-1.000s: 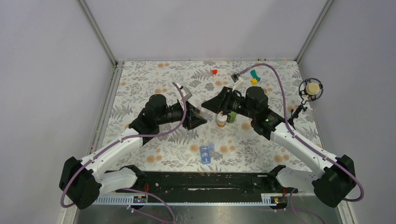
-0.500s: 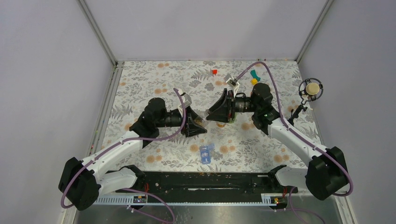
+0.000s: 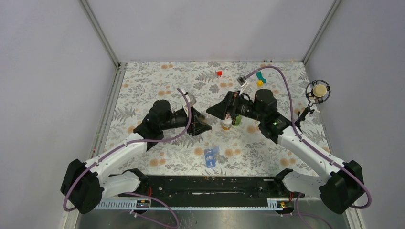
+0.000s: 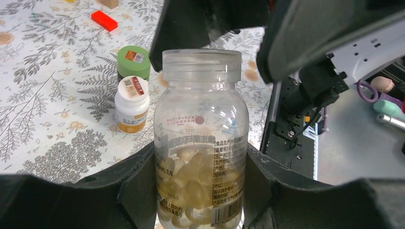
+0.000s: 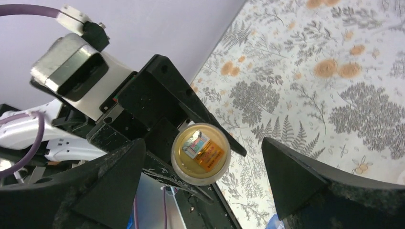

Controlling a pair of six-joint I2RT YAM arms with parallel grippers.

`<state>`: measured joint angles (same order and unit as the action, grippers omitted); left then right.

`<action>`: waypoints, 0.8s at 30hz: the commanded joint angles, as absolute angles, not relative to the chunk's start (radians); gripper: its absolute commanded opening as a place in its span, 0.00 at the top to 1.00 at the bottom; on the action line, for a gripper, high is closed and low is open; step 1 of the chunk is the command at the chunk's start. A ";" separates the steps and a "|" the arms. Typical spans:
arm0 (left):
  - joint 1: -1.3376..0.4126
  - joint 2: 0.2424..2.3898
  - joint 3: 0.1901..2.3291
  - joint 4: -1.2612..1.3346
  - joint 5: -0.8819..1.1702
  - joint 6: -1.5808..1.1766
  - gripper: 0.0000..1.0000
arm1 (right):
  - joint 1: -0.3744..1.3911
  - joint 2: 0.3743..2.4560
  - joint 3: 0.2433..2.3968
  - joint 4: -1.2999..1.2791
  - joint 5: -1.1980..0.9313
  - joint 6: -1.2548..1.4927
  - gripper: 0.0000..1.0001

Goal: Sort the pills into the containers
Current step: Unscrew the lid of the pill bottle.

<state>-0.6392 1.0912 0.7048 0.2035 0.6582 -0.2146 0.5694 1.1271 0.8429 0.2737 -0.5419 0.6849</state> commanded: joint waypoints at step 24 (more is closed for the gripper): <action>-0.634 1.058 0.739 0.244 0.969 -0.182 1.00 | 0.554 1.098 0.961 -0.128 -1.091 0.007 1.00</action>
